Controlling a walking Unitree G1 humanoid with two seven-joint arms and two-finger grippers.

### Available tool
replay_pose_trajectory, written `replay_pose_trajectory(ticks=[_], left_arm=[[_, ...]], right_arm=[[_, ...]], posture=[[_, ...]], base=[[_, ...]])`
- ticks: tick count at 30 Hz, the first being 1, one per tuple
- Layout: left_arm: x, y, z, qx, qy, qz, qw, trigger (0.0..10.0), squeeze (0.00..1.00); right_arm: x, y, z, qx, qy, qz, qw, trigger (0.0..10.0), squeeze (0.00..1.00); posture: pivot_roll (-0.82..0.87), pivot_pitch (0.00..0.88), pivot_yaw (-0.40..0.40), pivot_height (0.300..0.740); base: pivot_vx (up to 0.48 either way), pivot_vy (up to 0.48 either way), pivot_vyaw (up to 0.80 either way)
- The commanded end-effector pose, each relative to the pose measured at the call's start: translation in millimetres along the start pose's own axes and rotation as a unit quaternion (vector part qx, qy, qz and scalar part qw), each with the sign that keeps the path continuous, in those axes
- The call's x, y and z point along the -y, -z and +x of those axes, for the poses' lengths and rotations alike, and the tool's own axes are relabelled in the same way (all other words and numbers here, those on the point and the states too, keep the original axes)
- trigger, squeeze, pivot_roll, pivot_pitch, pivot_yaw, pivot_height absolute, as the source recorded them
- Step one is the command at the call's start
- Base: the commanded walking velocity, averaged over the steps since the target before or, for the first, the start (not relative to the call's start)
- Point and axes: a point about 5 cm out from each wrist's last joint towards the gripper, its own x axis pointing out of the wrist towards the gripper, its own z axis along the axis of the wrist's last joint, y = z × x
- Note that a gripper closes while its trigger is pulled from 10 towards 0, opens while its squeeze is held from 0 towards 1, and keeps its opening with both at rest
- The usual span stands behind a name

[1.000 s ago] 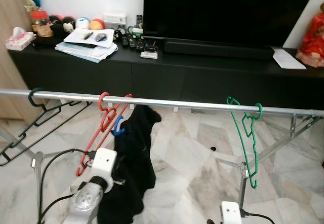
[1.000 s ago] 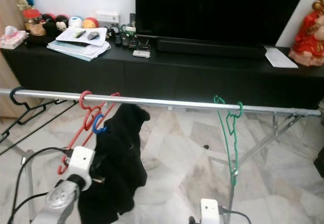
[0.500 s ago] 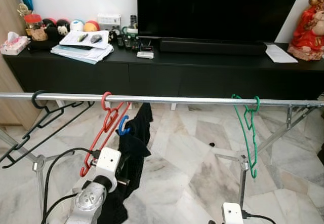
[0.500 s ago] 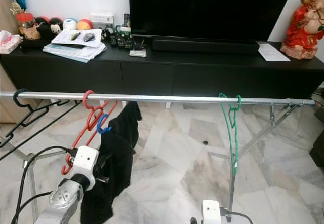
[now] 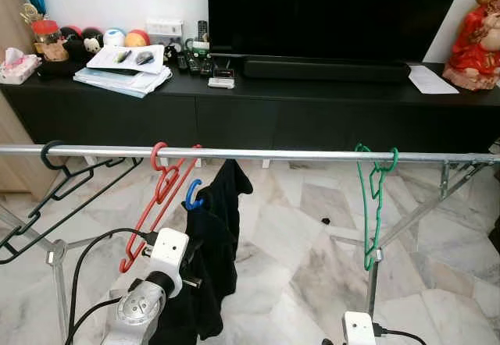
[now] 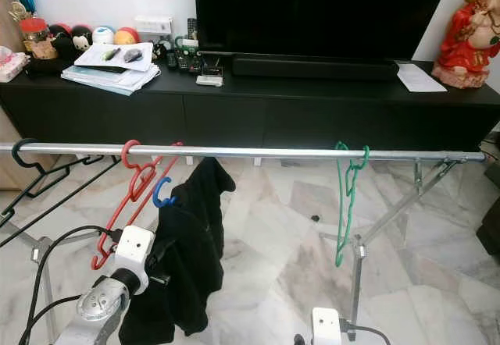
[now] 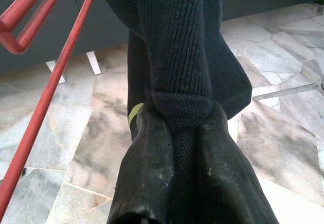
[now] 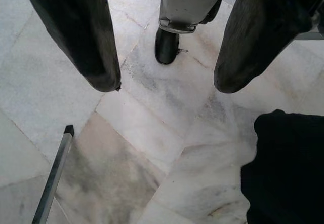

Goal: Hang hanger

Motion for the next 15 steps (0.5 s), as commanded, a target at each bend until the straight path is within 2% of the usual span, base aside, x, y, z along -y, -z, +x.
replay_pose_trajectory(ticks=[1, 12, 15], left_arm=[[0.2, -10.0, 1.0, 0.023, 0.002, 0.002, 1.0, 10.0, 0.0], [0.6, -9.6, 0.7, 0.021, 0.004, 0.0, 1.0, 10.0, 0.0], [0.9, -9.4, 0.8, 0.021, 0.005, 0.0, 1.0, 10.0, 0.0]], right_arm=[[2.8, 3.0, -0.6, -0.004, 0.005, 0.007, 1.0, 10.0, 0.0], [2.7, 3.0, -0.6, -0.004, 0.006, 0.008, 1.0, 10.0, 0.0], [2.7, 3.2, -0.6, -0.005, 0.006, 0.008, 1.0, 10.0, 0.0]], posture=[[0.08, 0.075, -0.048, 0.74], [0.09, 0.076, -0.048, 0.74], [0.09, 0.075, -0.049, 0.74]], base=[[0.0, 0.0, 0.0], [0.0, 0.0, 0.0], [-0.26, 0.0, 0.0]])
